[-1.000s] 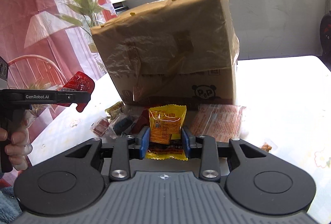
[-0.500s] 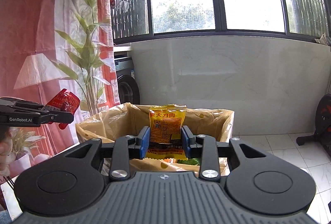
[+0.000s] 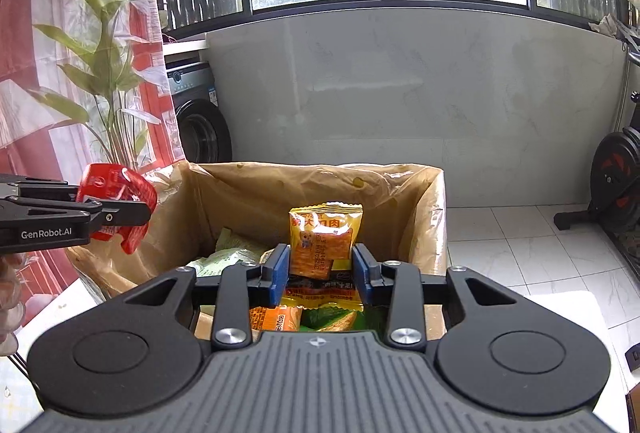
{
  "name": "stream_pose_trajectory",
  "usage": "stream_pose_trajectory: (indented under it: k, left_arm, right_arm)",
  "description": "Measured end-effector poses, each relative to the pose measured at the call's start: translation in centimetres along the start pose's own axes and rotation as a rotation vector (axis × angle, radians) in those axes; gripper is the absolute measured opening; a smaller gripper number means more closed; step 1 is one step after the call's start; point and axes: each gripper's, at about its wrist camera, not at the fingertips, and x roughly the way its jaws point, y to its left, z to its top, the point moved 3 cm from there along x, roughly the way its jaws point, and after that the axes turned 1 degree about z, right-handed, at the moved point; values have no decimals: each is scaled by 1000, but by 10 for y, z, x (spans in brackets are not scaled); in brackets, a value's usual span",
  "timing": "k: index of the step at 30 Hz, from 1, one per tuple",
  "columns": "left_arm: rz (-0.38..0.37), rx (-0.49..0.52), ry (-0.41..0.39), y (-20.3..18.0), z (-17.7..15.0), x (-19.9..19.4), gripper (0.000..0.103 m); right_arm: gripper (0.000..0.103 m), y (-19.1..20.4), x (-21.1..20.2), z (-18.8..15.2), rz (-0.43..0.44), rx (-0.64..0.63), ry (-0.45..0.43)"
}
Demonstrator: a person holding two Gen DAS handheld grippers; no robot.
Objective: Organize snacks
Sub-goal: 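Carry the red packet and yellow bag over the box and open both tools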
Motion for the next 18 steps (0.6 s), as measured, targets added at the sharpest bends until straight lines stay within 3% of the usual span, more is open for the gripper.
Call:
stream_pose_trajectory:
  k: [1,4,9,18]
  left_arm:
    - [9,-5,-11,3,-1,-1,58]
    - [-1,-13,-44,8,-3,-13,59]
    - [8,-52,-75,26,-7,-36,59]
    - [35,-105,-122,58,-41,-85,60]
  right_arm:
    - [40,-1,-3,0,-12,2,-5]
    - [60,-1,-16,2,2,24,-53]
    - [61,1,-42,1,17,25,-133]
    - [77,7,-92,-34,23,70,-287]
